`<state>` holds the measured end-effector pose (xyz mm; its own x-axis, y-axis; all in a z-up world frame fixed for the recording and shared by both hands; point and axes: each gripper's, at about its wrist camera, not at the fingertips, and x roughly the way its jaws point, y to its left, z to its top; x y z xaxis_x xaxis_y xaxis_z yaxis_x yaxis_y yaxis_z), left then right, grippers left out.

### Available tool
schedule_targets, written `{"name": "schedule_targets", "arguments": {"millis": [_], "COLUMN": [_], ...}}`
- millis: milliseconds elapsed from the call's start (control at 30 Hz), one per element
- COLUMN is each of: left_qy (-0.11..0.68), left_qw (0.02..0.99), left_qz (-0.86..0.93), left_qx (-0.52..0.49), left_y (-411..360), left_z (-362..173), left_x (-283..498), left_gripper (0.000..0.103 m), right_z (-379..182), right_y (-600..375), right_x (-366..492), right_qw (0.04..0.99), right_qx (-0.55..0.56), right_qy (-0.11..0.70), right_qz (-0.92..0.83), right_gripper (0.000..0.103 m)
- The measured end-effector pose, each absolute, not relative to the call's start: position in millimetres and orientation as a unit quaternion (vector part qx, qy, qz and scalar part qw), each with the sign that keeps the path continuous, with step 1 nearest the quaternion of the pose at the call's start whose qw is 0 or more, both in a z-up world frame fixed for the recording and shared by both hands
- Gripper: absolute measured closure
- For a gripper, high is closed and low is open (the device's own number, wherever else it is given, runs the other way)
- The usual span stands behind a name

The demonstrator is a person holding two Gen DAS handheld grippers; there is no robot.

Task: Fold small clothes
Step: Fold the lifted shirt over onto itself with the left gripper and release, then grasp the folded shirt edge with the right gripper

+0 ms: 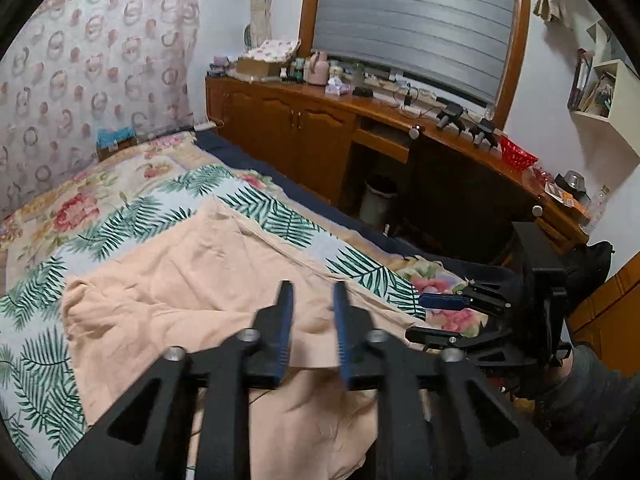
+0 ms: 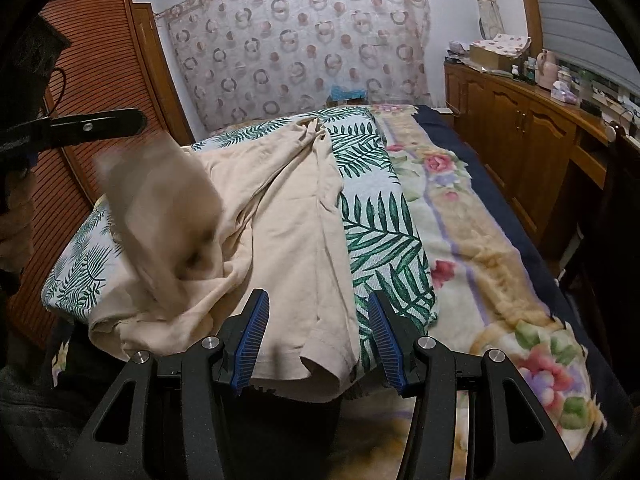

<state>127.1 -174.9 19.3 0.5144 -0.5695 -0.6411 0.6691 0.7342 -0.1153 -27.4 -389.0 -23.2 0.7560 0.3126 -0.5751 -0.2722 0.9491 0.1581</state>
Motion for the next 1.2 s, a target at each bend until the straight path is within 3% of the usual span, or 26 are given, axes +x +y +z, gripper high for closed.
{"name": "schedule_targets", "arguments": {"millis": [133,200,367,833,1200], "left_qy": [0.321,0.316,0.314,0.348,0.333], "left_qw": [0.879,0.885,0.9,0.922,0.935], "left_qz": [-0.346,-0.334,-0.294,-0.168,-0.117], "left_qx": [0.067,0.066,0.066,-0.005,-0.03], "left_y": [-155,-144,-108,12,57], "left_z": [24,21,8,-36,-41], "left_x": [119,119,117,113,98], "left_gripper": [0.06,0.057,0.025,0.024,0.024], "right_z": [-19,-17,-8,18,18], "right_y": [-390,-388,-380,-310,-212], "right_x": [-25,-24,-16,7,53], "right_qw": [0.937,0.937,0.937,0.934,0.904], "right_qx": [0.031,0.027,0.014,-0.043,-0.113], "right_qy": [0.311,0.309,0.304,0.272,0.281], "right_qz": [0.159,0.162,0.169,0.227,0.301], "right_gripper": [0.049,0.049,0.049,0.049,0.049]}}
